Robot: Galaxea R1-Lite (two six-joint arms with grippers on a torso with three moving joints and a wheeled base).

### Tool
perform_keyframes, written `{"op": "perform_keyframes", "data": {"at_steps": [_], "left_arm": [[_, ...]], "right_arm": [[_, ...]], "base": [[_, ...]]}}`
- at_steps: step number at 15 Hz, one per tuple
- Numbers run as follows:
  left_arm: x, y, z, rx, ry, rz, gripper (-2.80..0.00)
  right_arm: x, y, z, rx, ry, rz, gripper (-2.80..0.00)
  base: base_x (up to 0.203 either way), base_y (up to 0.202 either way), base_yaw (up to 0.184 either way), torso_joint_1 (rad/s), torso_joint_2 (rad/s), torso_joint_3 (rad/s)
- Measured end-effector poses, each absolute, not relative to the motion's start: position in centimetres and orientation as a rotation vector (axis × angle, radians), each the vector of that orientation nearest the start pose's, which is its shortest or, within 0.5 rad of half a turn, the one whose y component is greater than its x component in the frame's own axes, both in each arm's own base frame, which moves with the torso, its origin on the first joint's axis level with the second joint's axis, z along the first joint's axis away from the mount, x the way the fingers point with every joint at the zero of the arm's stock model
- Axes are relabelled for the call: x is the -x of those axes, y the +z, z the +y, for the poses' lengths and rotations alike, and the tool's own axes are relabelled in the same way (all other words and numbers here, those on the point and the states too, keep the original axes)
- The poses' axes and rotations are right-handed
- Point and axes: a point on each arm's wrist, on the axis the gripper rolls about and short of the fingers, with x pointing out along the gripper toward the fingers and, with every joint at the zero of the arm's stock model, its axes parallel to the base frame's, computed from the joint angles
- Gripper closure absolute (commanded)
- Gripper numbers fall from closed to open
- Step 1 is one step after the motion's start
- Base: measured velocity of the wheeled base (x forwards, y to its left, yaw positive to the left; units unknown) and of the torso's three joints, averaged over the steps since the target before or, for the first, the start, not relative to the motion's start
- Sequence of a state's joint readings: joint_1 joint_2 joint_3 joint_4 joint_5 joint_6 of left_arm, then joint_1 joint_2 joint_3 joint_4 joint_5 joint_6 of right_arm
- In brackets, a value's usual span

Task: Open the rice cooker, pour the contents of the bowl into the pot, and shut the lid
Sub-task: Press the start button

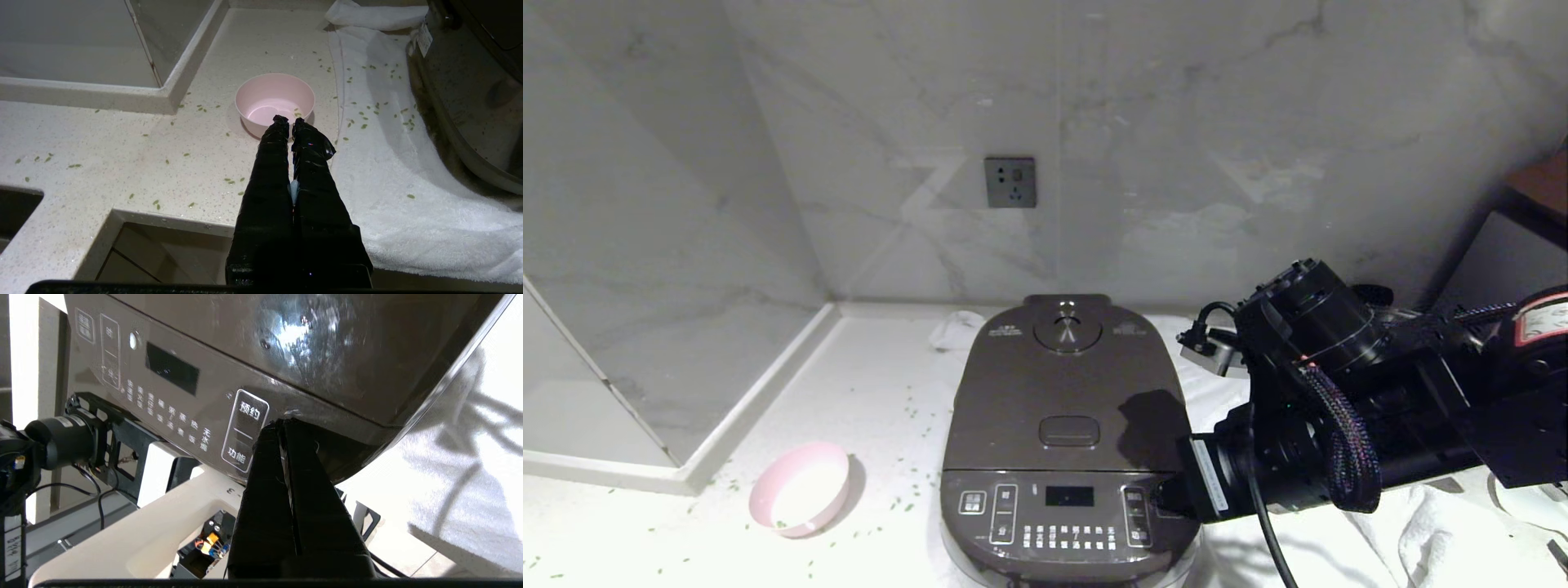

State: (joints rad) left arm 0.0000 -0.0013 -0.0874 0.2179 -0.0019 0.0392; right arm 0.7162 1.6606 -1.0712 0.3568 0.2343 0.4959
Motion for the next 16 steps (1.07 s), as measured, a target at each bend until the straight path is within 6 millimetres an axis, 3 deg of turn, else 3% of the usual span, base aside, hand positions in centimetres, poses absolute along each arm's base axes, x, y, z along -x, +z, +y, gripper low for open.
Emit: {"op": "perform_keyframes", "data": {"at_steps": [4, 9, 11, 16], "left_arm": [[3.1, 7.7, 0.0, -0.036, -0.003, 0.129, 0.00], [3.1, 7.7, 0.0, -0.037, -0.003, 0.129, 0.00], [3.1, 7.7, 0.0, -0.038, -0.004, 0.129, 0.00], [3.1, 7.7, 0.0, -0.038, -0.007, 0.129, 0.00]], "right_arm": [[-20.2, 17.1, 18.3, -0.193, 0.624, 1.184, 0.00], [-20.4, 17.4, 18.3, -0.194, 0.617, 1.170, 0.00], [-20.4, 18.6, 17.9, -0.207, 0.615, 1.133, 0.00], [-18.9, 25.1, 16.3, -0.245, 0.654, 1.007, 0.00]], "base": [[0.000, 0.000, 0.000, 0.000, 0.00, 0.000], [0.000, 0.000, 0.000, 0.000, 0.00, 0.000], [0.000, 0.000, 0.000, 0.000, 0.00, 0.000], [0.000, 0.000, 0.000, 0.000, 0.00, 0.000]]}}
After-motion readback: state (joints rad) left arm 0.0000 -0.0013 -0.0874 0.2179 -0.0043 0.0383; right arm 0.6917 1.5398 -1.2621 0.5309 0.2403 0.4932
